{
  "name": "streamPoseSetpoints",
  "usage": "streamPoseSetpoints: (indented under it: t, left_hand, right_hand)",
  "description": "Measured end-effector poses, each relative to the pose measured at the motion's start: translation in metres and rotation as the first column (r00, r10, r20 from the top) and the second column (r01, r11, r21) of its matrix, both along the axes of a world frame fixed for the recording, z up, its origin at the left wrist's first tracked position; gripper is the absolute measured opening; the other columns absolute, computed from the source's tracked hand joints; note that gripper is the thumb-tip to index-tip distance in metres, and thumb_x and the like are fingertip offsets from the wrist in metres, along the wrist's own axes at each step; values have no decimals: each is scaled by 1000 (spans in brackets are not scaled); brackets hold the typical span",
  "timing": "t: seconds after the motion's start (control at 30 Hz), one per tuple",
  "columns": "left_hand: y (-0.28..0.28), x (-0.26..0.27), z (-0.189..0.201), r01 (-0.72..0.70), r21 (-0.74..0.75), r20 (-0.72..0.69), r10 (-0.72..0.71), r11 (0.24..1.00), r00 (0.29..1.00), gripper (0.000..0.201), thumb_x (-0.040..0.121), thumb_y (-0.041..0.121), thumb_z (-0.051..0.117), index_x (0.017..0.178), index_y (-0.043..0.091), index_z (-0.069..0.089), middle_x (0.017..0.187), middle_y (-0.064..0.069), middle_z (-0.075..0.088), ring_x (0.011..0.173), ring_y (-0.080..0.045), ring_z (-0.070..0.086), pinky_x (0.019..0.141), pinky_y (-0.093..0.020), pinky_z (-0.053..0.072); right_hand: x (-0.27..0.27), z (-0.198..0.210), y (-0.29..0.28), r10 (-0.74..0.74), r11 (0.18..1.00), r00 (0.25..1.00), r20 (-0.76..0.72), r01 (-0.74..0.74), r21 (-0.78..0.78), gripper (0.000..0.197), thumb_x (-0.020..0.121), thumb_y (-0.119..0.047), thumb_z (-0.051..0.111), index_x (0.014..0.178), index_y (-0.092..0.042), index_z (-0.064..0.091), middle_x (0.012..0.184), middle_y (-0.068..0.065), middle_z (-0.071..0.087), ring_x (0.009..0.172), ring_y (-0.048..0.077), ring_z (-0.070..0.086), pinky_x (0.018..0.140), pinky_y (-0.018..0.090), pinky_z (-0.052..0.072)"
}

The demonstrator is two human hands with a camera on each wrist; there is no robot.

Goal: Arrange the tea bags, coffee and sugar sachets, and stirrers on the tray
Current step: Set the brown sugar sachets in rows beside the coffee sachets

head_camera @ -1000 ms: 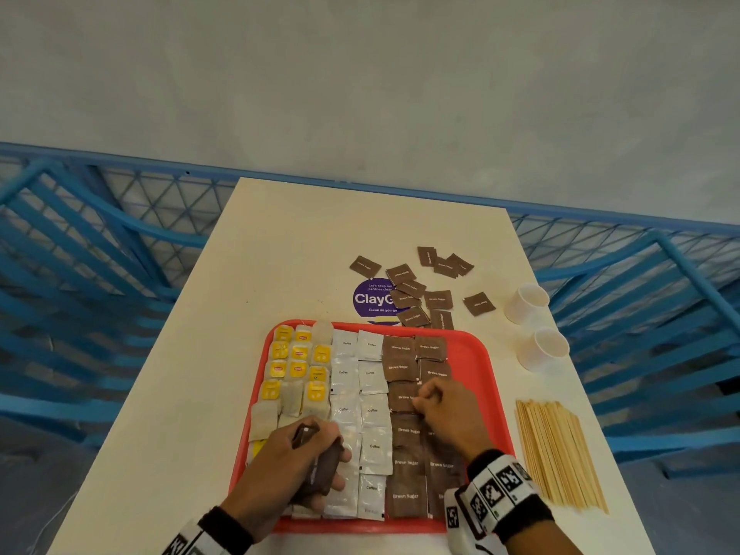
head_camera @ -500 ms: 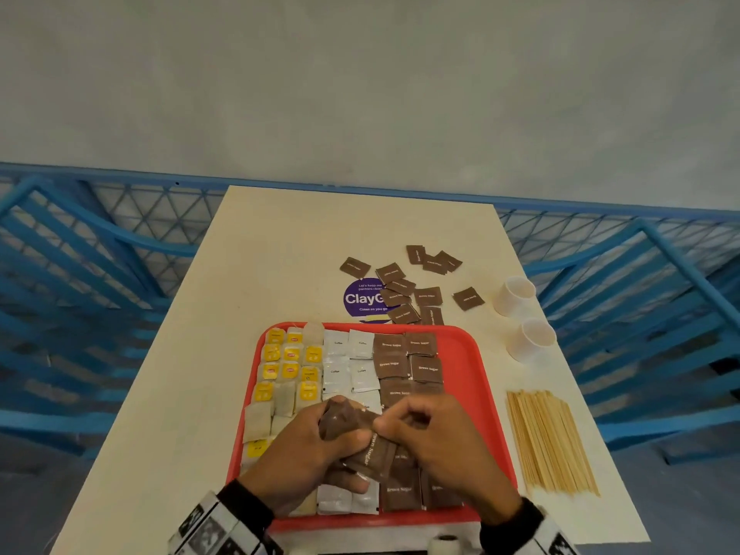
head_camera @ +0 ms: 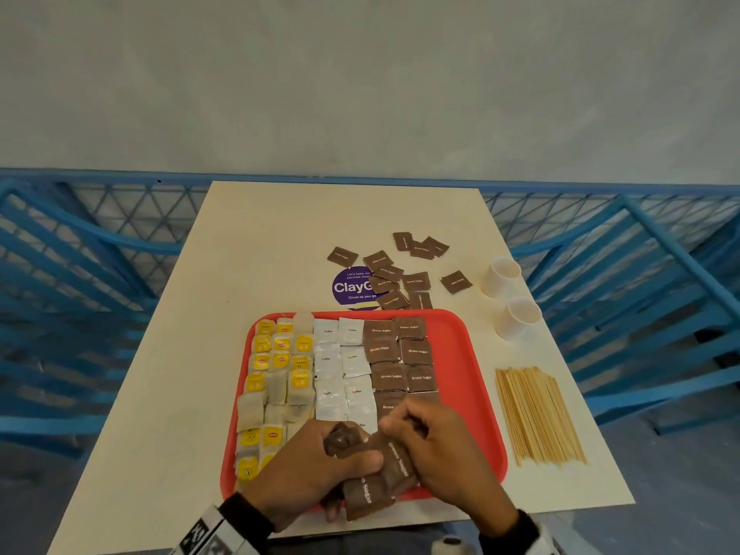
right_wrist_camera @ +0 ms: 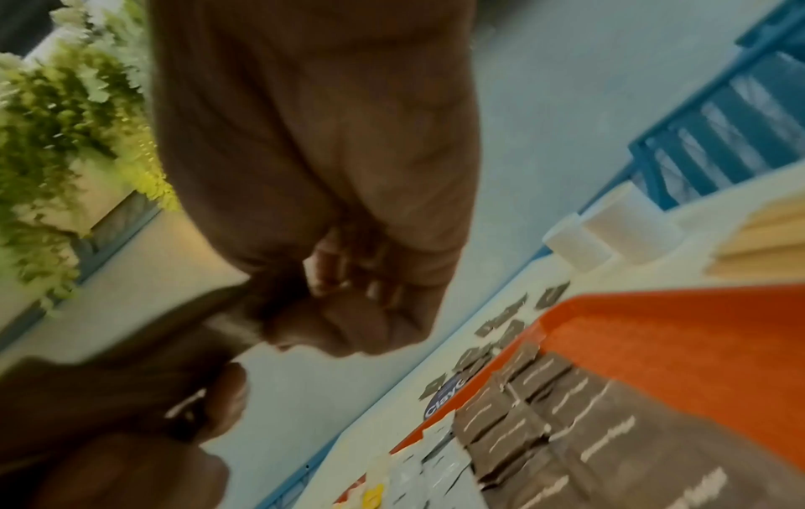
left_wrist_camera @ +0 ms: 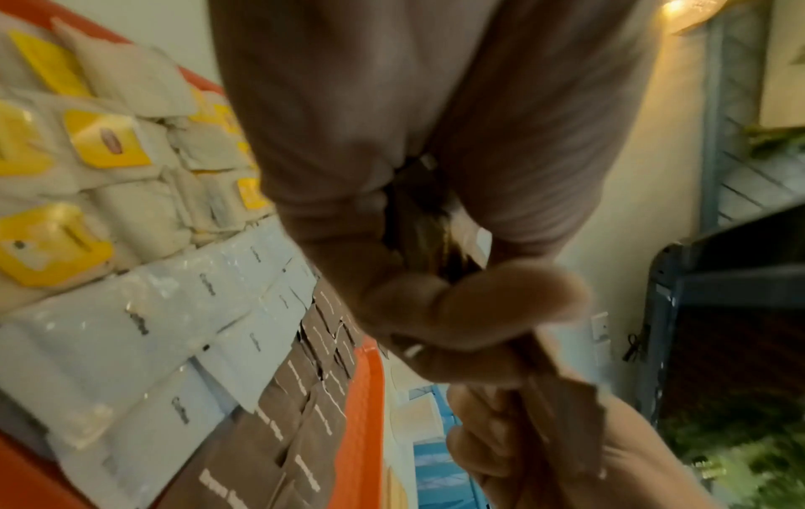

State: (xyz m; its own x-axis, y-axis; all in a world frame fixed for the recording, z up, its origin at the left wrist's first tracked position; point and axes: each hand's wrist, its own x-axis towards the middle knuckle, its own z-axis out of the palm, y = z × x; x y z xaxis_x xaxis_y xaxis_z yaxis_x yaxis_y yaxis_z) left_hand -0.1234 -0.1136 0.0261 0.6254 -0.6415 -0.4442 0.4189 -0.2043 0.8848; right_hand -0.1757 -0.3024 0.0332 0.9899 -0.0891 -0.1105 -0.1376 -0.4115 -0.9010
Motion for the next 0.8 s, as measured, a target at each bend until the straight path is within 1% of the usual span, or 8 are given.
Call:
streamPoseSetpoints:
  t: [0.1, 0.17, 0.27, 0.33, 0.4, 0.47, 0.63, 0.8]
  left_hand:
    - [3, 1, 1, 69, 55, 41, -71, 996, 997, 27, 84, 36, 78, 83, 9, 72, 72, -14, 67, 49, -23, 54, 36, -22, 42]
    - [3, 2, -1, 49, 61, 55, -52, 997, 997, 27, 85, 37, 76, 82, 10, 72, 72, -13, 68, 50, -24, 53, 36, -22, 41]
    - [0, 4, -4, -120, -10, 51, 120, 993, 991, 30, 86, 35, 73, 82, 5, 72, 69, -16, 64, 48, -23, 49, 37, -22, 37]
    - [-4, 5, -5, -214, -52, 36, 216, 975, 976, 28, 87, 34, 71, 82, 7, 73, 68, -17, 63, 44, -23, 46, 37, -22, 37]
    - [-6, 5, -8, -270, -51, 20, 271, 962, 962, 27, 86, 34, 71, 80, 8, 73, 67, -16, 63, 41, -22, 45, 37, -22, 38]
    - [-9, 3, -12, -279, -20, 14, 279, 960, 960, 26, 85, 34, 72, 79, 8, 71, 65, -14, 63, 43, -23, 47, 37, -22, 38]
    - [-8, -6, -26, -269, 94, -50, 274, 959, 960, 22, 87, 25, 74, 77, 5, 70, 64, -12, 62, 45, -21, 53, 36, -21, 38]
    - [9, -1, -32, -333, 141, -65, 344, 932, 937, 31, 82, 31, 79, 89, 2, 71, 75, -25, 66, 61, -28, 59, 46, -25, 45]
  right_hand:
    - [0, 1, -1, 114, 993, 992, -62, -115, -7, 18, 87, -31, 73, 70, -26, 70, 65, -10, 64, 61, 1, 53, 59, 17, 42]
    - [4, 2, -4, -14, 998, 999, -47, 17, 59, 23, 86, -31, 75, 67, -20, 71, 61, -6, 64, 58, 2, 53, 58, 19, 42]
    - [8, 6, -15, -294, 946, 956, -8, 293, 140, 36, 88, -41, 68, 68, -11, 66, 58, -5, 61, 55, 6, 52, 57, 23, 42]
    - [4, 10, -16, -239, 932, 963, -127, 264, 249, 35, 87, -44, 68, 78, -11, 69, 66, 0, 68, 58, 10, 58, 57, 24, 46]
    - [-1, 10, -7, -123, 916, 964, -236, 201, 346, 22, 86, -35, 73, 85, -13, 73, 69, 7, 71, 58, 14, 60, 55, 24, 48]
    - [-4, 0, -3, -169, 887, 946, -275, 268, 376, 12, 85, -24, 76, 82, -12, 75, 63, 10, 66, 53, 14, 55, 51, 21, 44]
    - [1, -36, -26, -251, 893, 901, -355, 357, 274, 13, 89, -23, 72, 80, -15, 77, 60, 4, 62, 53, 10, 50, 53, 22, 41]
    - [47, -64, -81, -312, 950, 910, -273, 292, -114, 35, 93, -23, 66, 59, -19, 65, 51, -12, 56, 49, -2, 45, 56, 15, 37]
